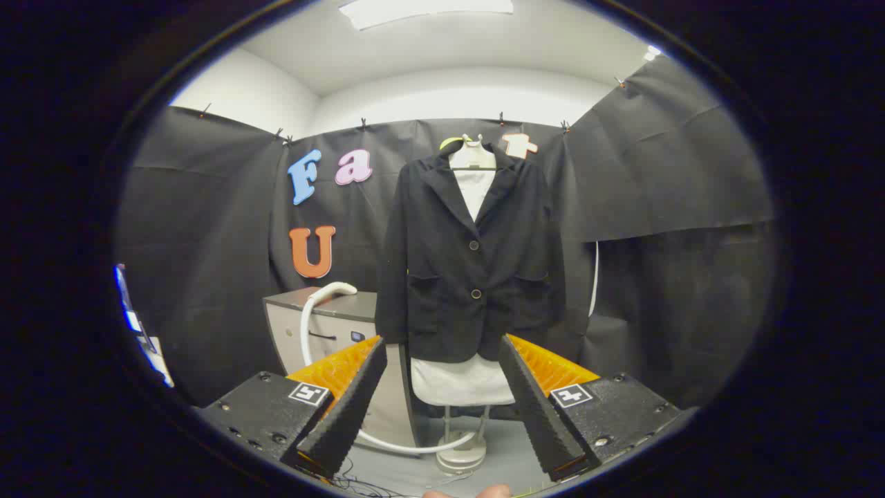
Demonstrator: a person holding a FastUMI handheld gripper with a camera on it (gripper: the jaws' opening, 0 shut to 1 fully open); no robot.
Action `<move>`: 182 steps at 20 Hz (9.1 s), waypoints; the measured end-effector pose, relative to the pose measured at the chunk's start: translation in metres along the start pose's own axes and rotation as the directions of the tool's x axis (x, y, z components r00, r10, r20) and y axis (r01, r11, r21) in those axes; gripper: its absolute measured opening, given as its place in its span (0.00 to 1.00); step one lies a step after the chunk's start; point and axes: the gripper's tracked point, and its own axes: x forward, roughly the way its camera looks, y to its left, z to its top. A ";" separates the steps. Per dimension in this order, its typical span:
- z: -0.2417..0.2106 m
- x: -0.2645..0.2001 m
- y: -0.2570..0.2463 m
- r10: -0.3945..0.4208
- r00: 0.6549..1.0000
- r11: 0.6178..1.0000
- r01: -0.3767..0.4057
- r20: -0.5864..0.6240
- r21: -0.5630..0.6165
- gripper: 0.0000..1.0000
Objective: Iron the clothes twice with a garment steamer, once on the left side and once on the right side.
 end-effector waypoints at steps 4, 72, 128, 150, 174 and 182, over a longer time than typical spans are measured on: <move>-0.004 0.002 0.012 -0.008 1.000 1.000 0.009 -0.017 0.006 1.00; -0.078 0.559 0.429 0.097 0.793 0.993 -0.121 -0.601 0.001 0.75; 0.226 0.245 0.080 -0.064 0.982 0.987 0.036 0.178 0.155 0.30; 0.106 0.251 0.009 -0.026 0.999 0.997 0.028 -0.027 0.072 0.30; -0.094 0.212 -0.014 -0.093 0.948 0.991 0.118 -0.304 0.064 0.30; -0.162 0.201 -0.026 -0.124 0.903 0.988 0.149 -0.410 0.030 0.30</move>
